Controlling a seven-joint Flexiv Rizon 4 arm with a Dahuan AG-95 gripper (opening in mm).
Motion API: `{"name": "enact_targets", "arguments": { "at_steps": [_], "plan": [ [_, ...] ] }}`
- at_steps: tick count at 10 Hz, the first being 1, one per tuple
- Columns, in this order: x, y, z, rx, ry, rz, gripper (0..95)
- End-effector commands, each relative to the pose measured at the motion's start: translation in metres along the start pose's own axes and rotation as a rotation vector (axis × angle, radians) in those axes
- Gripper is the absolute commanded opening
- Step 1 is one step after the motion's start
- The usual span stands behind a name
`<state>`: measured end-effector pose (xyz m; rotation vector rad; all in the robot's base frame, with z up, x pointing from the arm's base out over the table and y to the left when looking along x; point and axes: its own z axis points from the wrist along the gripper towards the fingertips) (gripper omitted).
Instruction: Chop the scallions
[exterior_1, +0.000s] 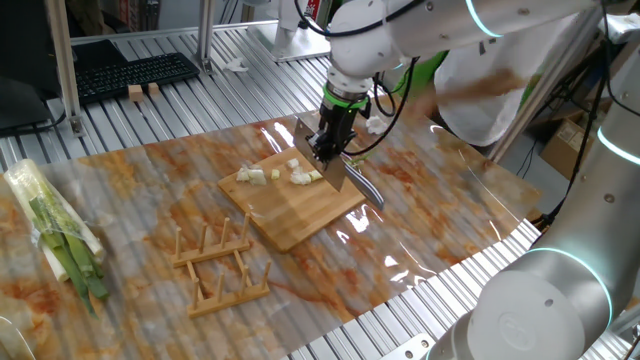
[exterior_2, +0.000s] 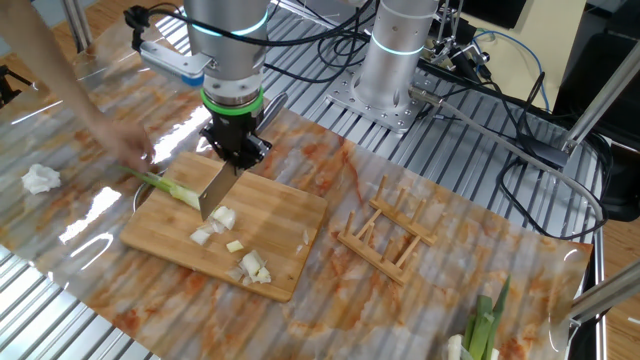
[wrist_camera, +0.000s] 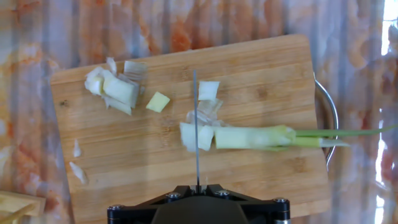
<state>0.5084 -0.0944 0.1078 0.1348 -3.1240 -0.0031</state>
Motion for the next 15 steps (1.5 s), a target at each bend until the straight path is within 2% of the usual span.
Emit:
{"name": "enact_targets", "arguments": {
  "at_steps": [1, 4, 7, 9, 13, 15],
  "plan": [
    [-0.002, -0.007, -0.003, 0.007, -0.001, -0.018, 0.0],
    [-0.009, -0.025, -0.004, 0.007, 0.003, -0.044, 0.0],
    [-0.014, -0.038, 0.007, 0.008, 0.001, -0.063, 0.0],
    [-0.016, -0.042, 0.012, 0.007, 0.0, -0.068, 0.0],
    [-0.021, -0.043, 0.019, 0.009, 0.007, -0.07, 0.0],
    [-0.027, -0.044, 0.03, 0.005, 0.009, -0.072, 0.0]
  ]
}}
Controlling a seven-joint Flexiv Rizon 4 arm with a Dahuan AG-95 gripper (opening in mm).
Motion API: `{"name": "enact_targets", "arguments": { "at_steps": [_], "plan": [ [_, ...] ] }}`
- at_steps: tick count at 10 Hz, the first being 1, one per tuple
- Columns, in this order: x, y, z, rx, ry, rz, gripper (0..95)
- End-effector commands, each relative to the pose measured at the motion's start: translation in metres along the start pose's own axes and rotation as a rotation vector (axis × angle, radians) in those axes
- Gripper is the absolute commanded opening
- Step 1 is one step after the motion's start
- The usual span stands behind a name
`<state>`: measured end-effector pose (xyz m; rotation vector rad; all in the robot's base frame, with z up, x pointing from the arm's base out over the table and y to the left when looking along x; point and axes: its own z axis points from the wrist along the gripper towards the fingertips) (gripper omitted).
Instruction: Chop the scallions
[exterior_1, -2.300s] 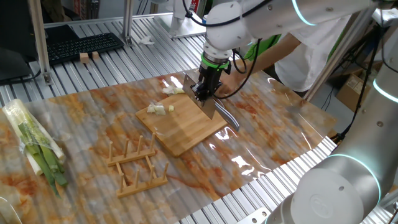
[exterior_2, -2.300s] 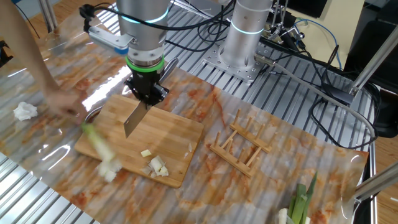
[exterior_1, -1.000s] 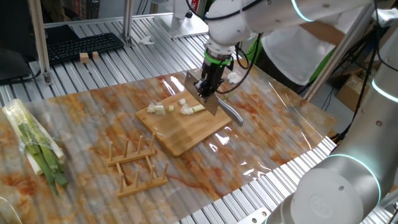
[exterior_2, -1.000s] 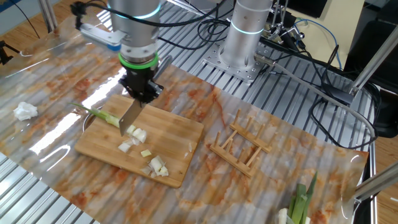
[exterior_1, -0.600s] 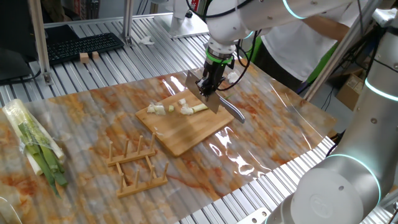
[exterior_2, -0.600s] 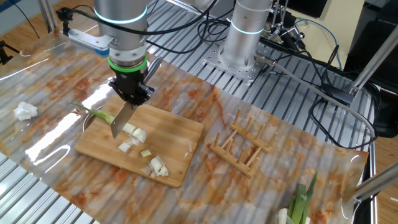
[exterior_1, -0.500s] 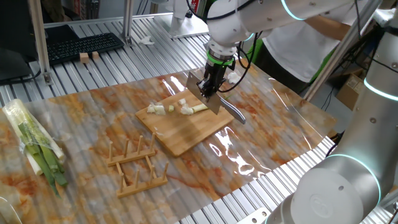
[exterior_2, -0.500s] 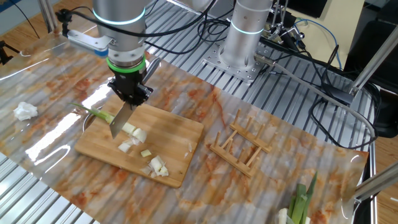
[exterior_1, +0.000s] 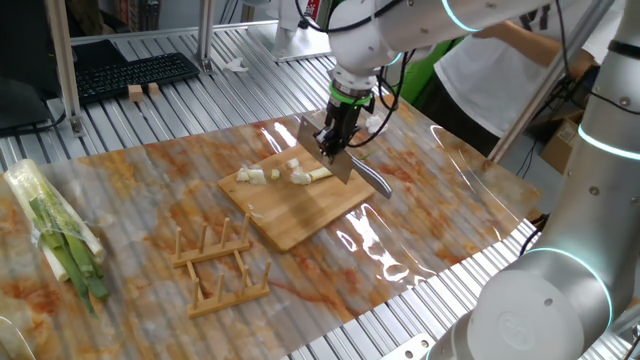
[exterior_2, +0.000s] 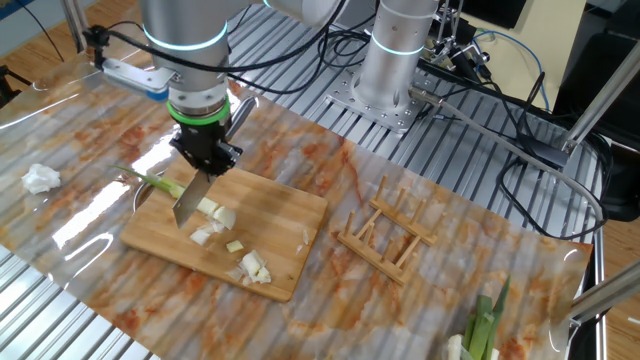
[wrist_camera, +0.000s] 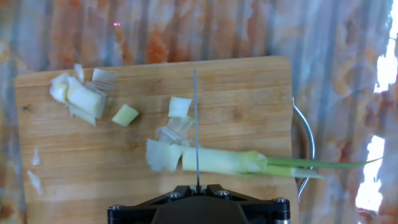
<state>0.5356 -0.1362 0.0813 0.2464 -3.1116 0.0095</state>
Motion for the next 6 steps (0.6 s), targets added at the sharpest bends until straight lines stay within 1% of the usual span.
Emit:
{"name": "enact_targets", "arguments": {
  "at_steps": [1, 2, 3, 4, 5, 6],
  "plan": [
    [-0.009, 0.0, 0.013, -0.005, 0.01, -0.006, 0.0],
    [-0.017, -0.002, 0.033, -0.008, 0.009, -0.011, 0.0],
    [-0.021, -0.002, 0.049, -0.014, -0.001, -0.012, 0.0],
    [-0.024, 0.0, 0.063, -0.03, -0.009, -0.005, 0.0],
    [-0.025, 0.007, 0.084, -0.037, -0.037, 0.01, 0.0],
    [-0.026, 0.007, 0.089, -0.018, -0.05, 0.011, 0.0]
  ]
}}
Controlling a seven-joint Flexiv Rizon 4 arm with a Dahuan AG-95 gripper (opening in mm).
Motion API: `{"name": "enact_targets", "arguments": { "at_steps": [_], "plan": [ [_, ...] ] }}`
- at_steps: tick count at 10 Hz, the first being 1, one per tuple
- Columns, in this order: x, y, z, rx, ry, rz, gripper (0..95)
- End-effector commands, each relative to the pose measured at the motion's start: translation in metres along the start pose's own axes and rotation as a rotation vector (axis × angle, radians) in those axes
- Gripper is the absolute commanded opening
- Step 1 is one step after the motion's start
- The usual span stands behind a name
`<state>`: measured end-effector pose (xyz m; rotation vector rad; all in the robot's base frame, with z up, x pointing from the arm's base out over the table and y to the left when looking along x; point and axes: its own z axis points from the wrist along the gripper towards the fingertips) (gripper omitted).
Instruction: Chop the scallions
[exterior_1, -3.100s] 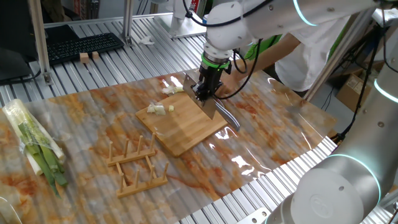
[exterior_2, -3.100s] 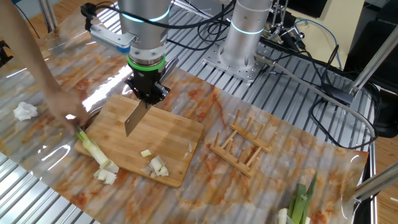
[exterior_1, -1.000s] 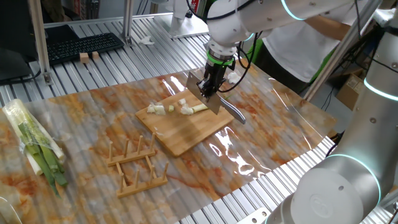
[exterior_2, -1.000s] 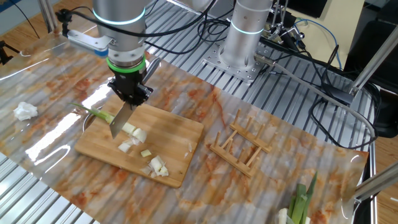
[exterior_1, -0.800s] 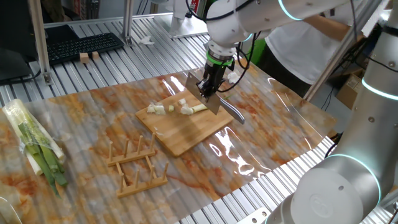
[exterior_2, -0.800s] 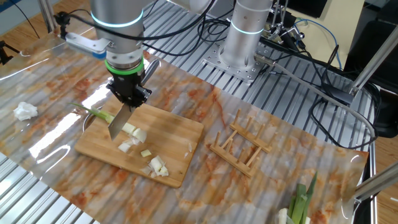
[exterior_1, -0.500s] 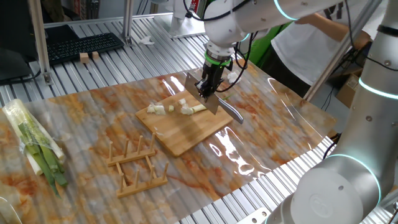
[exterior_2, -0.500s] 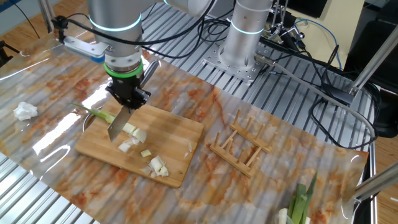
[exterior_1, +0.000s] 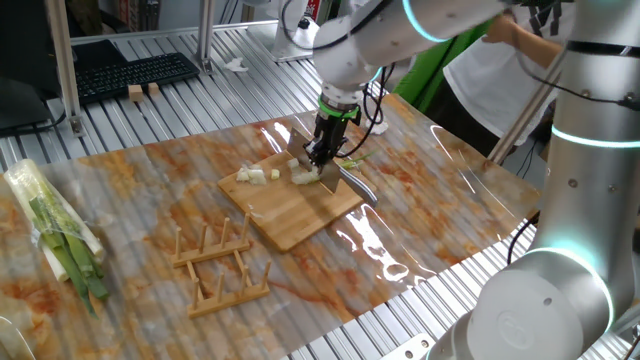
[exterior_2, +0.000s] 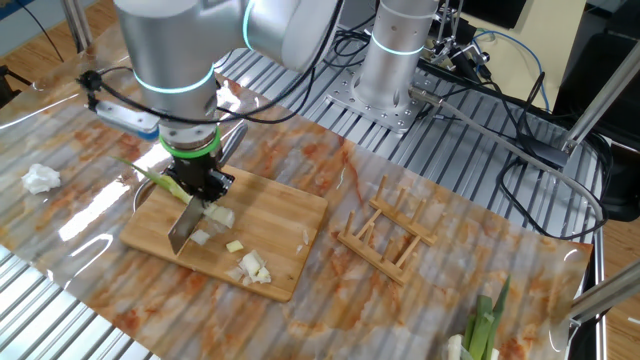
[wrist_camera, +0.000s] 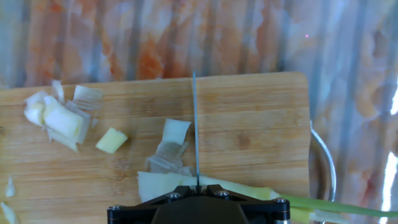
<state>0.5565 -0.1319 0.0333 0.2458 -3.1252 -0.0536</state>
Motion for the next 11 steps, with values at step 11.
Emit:
{"name": "enact_targets", "arguments": {
  "at_steps": [11],
  "plan": [
    [0.007, -0.001, -0.034, -0.004, 0.069, 0.05, 0.0]
  ]
}}
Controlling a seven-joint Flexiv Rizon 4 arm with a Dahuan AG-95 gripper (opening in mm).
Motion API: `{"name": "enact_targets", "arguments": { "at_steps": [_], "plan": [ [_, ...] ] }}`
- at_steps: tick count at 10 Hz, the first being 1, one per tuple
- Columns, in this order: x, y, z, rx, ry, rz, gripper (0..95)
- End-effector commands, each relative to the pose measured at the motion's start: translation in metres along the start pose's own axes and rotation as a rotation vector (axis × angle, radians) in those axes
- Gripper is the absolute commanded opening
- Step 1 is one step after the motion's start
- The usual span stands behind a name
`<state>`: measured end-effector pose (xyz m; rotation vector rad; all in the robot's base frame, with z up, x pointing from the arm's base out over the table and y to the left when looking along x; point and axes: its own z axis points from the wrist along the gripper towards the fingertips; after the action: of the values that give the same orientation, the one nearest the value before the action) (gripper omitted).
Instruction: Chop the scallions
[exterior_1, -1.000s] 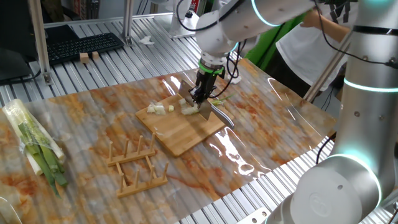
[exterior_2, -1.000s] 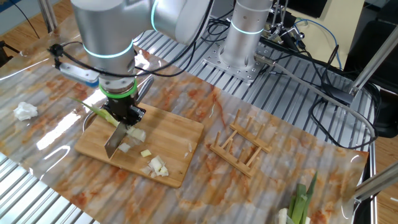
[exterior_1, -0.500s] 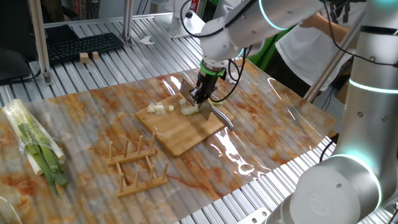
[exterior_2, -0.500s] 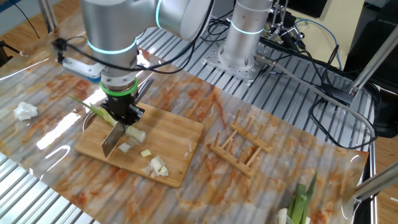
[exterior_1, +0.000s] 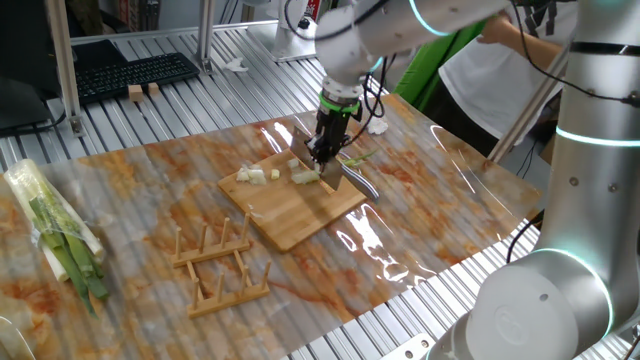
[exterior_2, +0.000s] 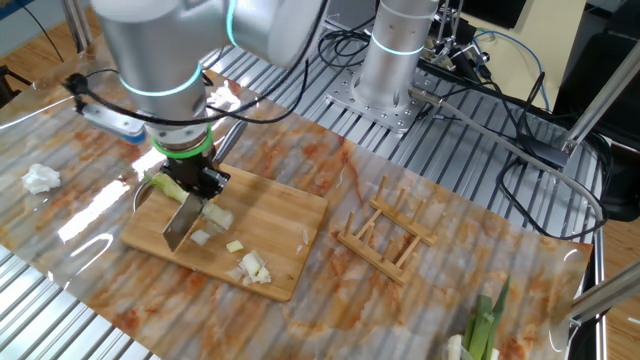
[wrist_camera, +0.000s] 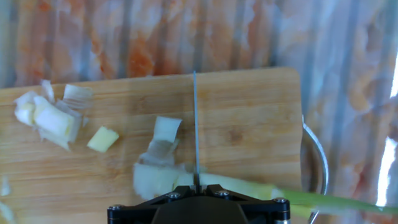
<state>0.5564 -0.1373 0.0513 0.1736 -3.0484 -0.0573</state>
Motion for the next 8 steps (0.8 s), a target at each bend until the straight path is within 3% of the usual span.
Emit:
{"name": "enact_targets", "arguments": {
  "at_steps": [1, 5, 7, 8],
  "plan": [
    [0.007, 0.003, -0.016, 0.006, -0.014, 0.006, 0.0],
    [0.011, 0.005, -0.024, 0.021, -0.02, -0.015, 0.0],
    [0.011, 0.0, -0.028, 0.037, -0.039, -0.047, 0.0],
    [0.011, 0.0, -0.028, 0.063, -0.046, -0.063, 0.0]
  ]
}}
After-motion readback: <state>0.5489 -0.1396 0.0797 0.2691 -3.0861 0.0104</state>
